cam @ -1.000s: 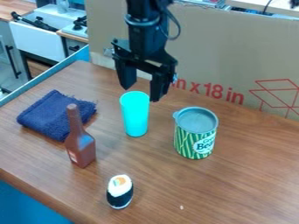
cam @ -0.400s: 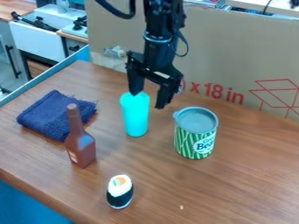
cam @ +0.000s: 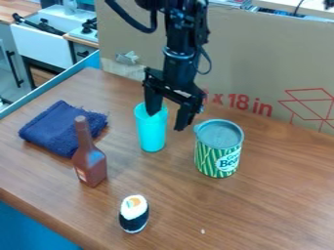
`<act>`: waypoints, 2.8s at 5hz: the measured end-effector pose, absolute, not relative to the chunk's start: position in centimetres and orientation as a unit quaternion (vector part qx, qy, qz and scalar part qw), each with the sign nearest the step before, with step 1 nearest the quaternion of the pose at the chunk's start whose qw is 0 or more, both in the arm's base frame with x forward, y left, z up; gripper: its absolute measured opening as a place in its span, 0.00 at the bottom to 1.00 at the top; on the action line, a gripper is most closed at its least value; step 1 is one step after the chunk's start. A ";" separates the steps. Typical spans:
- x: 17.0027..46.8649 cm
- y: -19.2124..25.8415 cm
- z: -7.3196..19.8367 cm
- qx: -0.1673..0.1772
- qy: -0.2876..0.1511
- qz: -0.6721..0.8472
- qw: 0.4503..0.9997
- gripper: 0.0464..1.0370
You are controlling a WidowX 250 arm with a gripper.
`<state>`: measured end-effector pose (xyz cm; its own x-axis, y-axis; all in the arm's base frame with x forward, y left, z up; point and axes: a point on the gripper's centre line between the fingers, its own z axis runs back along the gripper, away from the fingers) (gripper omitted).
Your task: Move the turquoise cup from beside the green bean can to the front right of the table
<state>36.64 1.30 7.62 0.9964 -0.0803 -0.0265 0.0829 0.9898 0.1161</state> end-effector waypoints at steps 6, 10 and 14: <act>35.4 1.4 5.3 0.061 0.040 -0.001 0.997 0.07; 28.8 -10.8 12.5 0.006 -0.032 -0.189 0.981 0.06; 23.5 -17.7 6.3 0.002 0.014 -0.294 0.956 0.06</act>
